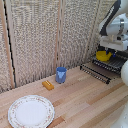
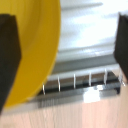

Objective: Please reach out your grabber to the yellow dish. Tenderly grip the yellow dish using your grabber. Set the yellow dish on the baking sheet. Posit your grabber on the rim of the baking sheet carrying the yellow dish. Mindfully slide the baking sheet with the yellow dish into the oven. Let go of your grabber's hold on the baking sheet's edge when it is entirely in the oven.

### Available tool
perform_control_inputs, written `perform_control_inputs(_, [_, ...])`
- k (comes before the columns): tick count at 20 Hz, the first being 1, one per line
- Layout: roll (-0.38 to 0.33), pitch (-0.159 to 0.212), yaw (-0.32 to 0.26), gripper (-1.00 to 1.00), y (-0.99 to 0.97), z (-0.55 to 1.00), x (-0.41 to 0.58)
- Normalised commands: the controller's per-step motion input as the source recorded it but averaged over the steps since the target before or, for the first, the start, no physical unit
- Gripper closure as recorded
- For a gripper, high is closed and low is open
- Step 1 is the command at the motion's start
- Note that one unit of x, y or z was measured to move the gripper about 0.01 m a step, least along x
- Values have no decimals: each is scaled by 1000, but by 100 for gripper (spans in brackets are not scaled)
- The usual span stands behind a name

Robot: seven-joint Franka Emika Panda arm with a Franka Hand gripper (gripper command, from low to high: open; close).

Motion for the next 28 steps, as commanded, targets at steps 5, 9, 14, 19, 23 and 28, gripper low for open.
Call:
perform_control_inputs(5, [-42,167,126,-100,379,693,46])
perform_control_inputs(9, [-129,44,254,-100,69,328,106])
perform_control_inputs(14, [-188,-66,263,-100,-89,64,-66])
perform_control_inputs(19, [-235,-27,251,-100,-88,20,-100])
perform_control_inputs(23, [-295,29,233,-100,-58,0,-91])
perform_control_inputs(28, [-360,75,177,-100,6,-53,-95])
